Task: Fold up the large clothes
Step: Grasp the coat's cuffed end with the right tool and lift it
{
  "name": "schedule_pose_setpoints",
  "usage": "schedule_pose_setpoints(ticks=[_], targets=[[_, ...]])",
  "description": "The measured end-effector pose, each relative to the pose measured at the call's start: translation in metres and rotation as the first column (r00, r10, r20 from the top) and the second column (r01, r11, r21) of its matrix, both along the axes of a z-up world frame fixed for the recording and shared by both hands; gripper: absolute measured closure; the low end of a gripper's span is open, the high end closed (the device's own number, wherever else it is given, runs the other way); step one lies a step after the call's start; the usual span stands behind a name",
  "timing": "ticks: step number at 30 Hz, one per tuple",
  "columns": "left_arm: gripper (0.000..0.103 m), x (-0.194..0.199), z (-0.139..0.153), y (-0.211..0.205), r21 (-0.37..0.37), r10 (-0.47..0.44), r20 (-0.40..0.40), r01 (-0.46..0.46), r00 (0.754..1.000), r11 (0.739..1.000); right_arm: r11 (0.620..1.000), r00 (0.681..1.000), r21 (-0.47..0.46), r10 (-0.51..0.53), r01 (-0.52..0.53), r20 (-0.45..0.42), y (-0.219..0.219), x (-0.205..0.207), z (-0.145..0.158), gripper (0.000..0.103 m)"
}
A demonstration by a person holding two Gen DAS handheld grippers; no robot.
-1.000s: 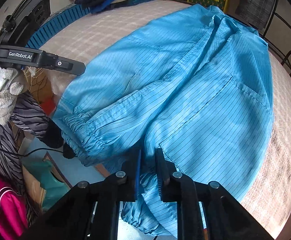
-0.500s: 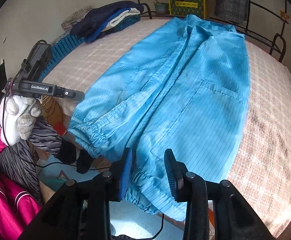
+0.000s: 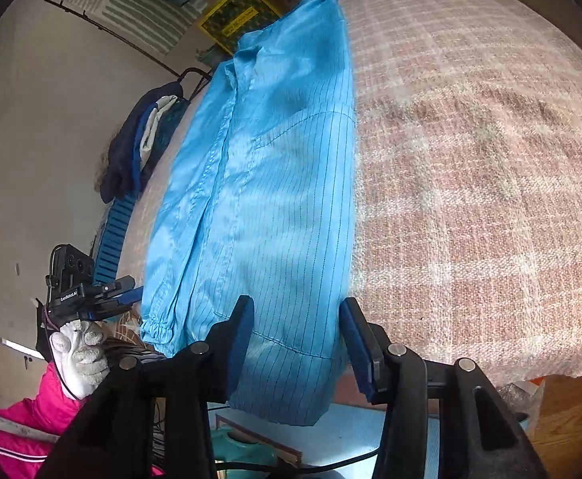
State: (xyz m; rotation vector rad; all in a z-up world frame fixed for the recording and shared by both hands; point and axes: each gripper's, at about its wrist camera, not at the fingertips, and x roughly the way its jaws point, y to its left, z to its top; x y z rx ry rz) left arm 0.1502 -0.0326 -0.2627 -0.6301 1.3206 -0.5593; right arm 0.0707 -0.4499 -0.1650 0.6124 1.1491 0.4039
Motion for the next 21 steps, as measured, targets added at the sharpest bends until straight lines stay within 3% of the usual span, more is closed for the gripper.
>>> schedule_pose_setpoints(ticks=[2, 3, 6, 9, 11, 12, 13, 15, 21], targets=[[0.063, 0.001, -0.004, -0.01, -0.021, -0.046, -0.023, 0.046, 0.999, 0.999, 0.999, 1.0, 0.042, 0.014, -0.015, 0.005, 0.003, 0.002, -0.004, 0.055], [0.064, 0.0, -0.004, -0.013, -0.011, -0.057, -0.016, 0.057, 0.998, 0.998, 0.998, 1.0, 0.055, 0.024, -0.025, 0.009, 0.005, 0.002, -0.005, 0.055], [0.064, -0.004, -0.003, -0.016, 0.005, -0.068, 0.005, 0.068, 0.998, 0.998, 0.997, 1.0, 0.065, 0.029, -0.029, -0.008, -0.001, 0.0, -0.011, 0.057], [0.064, -0.004, -0.004, -0.016, -0.011, -0.051, 0.007, 0.051, 0.999, 0.999, 0.991, 1.0, 0.131, 0.02, -0.019, -0.008, -0.01, -0.004, -0.018, 0.058], [0.066, -0.003, -0.001, -0.022, 0.019, -0.083, 0.035, 0.082, 0.996, 0.996, 0.985, 1.0, 0.171, 0.017, -0.017, 0.0, -0.011, -0.002, -0.018, 0.058], [0.086, -0.003, 0.0, -0.026, 0.051, -0.096, 0.047, 0.094, 0.994, 0.994, 0.984, 1.0, 0.178, 0.021, -0.021, 0.006, -0.009, 0.001, -0.018, 0.067], [0.097, -0.002, 0.0, -0.03, 0.07, -0.109, 0.047, 0.105, 0.993, 0.992, 0.983, 0.999, 0.178, 0.035, -0.036, 0.007, -0.005, 0.004, -0.019, 0.074], [0.098, -0.001, -0.001, -0.031, 0.047, -0.109, 0.037, 0.107, 0.993, 0.993, 0.987, 0.998, 0.147, 0.067, -0.066, -0.002, 0.007, 0.009, -0.02, 0.09], [0.101, 0.0, 0.017, -0.023, -0.003, -0.095, 0.074, 0.095, 0.993, 0.995, 0.983, 0.998, 0.174, 0.054, -0.061, 0.043, 0.014, 0.007, -0.009, 0.099]])
